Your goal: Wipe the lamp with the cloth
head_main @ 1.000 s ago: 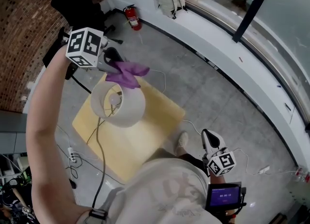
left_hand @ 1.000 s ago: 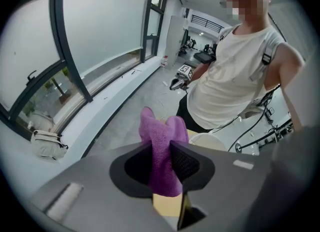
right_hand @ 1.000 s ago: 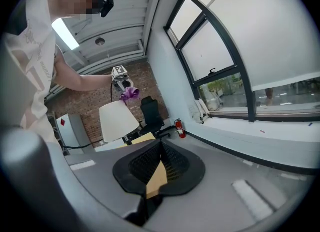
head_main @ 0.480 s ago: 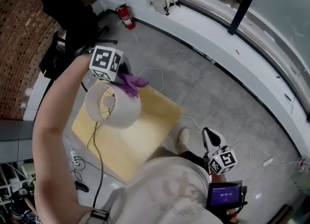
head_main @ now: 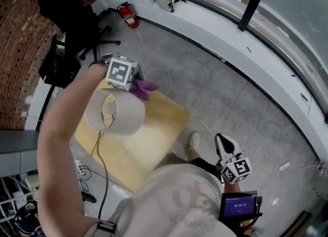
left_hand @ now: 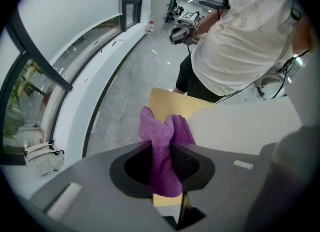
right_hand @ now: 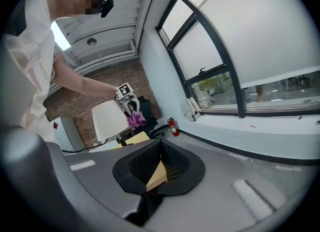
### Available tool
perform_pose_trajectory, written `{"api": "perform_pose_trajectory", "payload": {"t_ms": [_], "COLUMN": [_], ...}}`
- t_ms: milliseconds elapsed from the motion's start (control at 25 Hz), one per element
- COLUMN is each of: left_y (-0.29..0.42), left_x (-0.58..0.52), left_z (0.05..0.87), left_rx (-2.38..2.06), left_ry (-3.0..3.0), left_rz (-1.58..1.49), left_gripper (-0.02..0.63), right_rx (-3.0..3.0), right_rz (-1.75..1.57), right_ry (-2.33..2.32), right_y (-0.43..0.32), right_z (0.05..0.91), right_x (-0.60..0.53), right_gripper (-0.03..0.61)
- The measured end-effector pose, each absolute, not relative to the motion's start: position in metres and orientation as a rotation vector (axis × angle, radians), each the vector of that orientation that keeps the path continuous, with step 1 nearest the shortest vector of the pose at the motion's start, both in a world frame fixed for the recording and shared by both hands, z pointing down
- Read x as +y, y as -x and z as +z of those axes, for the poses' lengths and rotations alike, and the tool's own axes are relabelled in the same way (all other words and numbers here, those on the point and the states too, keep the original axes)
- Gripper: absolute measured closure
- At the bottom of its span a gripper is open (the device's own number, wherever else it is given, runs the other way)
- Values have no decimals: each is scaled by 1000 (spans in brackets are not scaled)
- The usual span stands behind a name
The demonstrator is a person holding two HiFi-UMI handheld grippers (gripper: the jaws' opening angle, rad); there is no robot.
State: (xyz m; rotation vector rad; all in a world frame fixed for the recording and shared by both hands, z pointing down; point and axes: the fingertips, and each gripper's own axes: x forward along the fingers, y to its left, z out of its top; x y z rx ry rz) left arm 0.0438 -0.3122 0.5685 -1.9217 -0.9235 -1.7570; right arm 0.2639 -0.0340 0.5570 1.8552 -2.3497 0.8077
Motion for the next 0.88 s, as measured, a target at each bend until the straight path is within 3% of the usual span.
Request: {"api": "perform_pose_trajectory", "payload": {"t_ms": [240,520,880], "left_y": [-71,-41,-35], "left_x": [-311,-263,-229], "left_z": [503,406,461], "left_rx": [-823,-916,-1093], "left_ry": [2070,2145,1823], "left_rz": [-1589,-1510,-1673], "left_gripper": [520,520,522], "right_rx": [-2361,-2400,-2433], "right_rz": [792,800,778], "right_ry": [-1871,-1828,-1793], "right_y": [-266,-254,-247], "right_z": [555,552,545], "right_x": [-34,-39,-44], "right_gripper": [565,565,565]}}
